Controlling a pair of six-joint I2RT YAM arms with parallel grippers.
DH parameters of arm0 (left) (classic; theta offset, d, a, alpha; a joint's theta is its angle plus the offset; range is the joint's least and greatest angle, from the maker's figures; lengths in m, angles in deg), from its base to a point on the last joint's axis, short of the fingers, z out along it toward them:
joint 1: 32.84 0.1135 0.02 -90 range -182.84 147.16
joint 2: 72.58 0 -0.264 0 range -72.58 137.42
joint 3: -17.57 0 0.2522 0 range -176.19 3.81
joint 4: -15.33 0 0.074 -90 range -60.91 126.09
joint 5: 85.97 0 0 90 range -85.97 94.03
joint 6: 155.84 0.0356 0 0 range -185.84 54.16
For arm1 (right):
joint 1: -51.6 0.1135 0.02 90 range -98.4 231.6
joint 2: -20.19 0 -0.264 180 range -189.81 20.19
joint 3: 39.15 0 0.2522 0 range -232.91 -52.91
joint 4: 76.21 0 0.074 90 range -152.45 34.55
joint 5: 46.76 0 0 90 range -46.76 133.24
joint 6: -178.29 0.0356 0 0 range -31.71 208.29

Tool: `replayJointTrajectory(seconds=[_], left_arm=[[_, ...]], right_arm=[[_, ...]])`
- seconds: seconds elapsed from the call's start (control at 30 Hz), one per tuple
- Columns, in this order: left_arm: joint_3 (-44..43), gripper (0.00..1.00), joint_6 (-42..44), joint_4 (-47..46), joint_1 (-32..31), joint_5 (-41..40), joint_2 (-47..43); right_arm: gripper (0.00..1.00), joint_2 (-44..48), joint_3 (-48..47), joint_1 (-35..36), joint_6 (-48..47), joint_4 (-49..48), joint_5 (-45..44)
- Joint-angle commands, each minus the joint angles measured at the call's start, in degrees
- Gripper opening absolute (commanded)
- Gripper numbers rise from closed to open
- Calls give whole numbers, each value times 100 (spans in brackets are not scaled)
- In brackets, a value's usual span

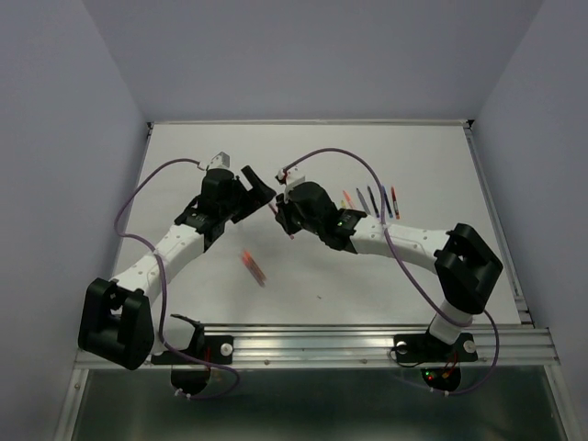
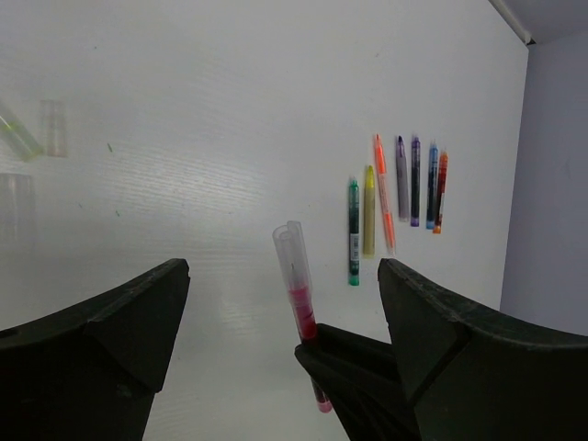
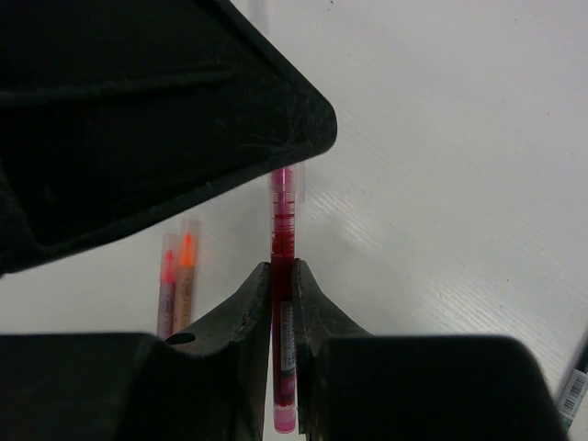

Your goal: Open the pen caps

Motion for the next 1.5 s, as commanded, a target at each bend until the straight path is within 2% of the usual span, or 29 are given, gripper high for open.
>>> replayJointTrajectory(seconds=[0.0,0.03,0.07,0.17,0.23,0.27,0.43,0.53,0.57,0.6,0.67,0.7,0.8,0.9,1.0,1.07,1.1,1.23,1.4,1.47], left_arm=[[-182,92,-93,-364,-80,85,-3],[-182,90,-110,-390,-81,85,-2],[-182,82,-110,-399,-81,94,-11],[-173,70,-119,-435,-89,85,-20],[-165,65,-128,-443,-89,76,-11],[-165,59,-128,-452,-89,76,-3],[-156,42,-128,-496,-98,103,24],[-147,26,-111,-523,-98,120,24],[-138,18,-119,-531,-98,120,24],[-138,0,-119,-557,-98,129,7],[-121,0,-119,-575,-98,129,-37],[-103,0,-128,-593,-98,112,-64],[-16,0,-215,-680,-98,103,-178],[37,0,-269,-751,-98,103,-283],[55,0,-295,-760,-98,103,-336],[64,0,-321,-760,-98,94,-371],[73,0,-330,-769,-98,94,-380],[20,0,-330,-777,-98,-107,-372],[-313,0,-225,-865,-19,-451,14],[-603,0,-155,-918,191,-714,294]], right_arm=[[1,298,-13,-48,-11,-560,167],[1,316,-31,-48,-11,-569,185],[1,325,-48,-48,-20,-586,176],[1,325,-83,-48,-20,-595,202],[1,334,-92,-48,-20,-621,299],[1,342,-101,-48,-20,-630,325],[1,386,-101,-48,-20,-700,431],[1,404,-101,-48,-11,-735,475],[1,413,-101,-48,-20,-753,501],[1,413,-110,-48,-29,-762,519],[1,395,-127,-48,-38,-771,536],[12,386,-145,-48,-55,-762,554],[30,308,-189,-48,-82,-762,484],[37,220,-242,-48,-82,-762,361],[39,105,-303,-48,-108,-762,369],[36,35,-364,-48,-108,-745,378],[25,26,-373,-48,-108,-736,369],[1,70,-277,-48,-169,-727,483],[1,368,223,-48,-65,-701,957],[1,543,634,-48,155,-692,1423]])
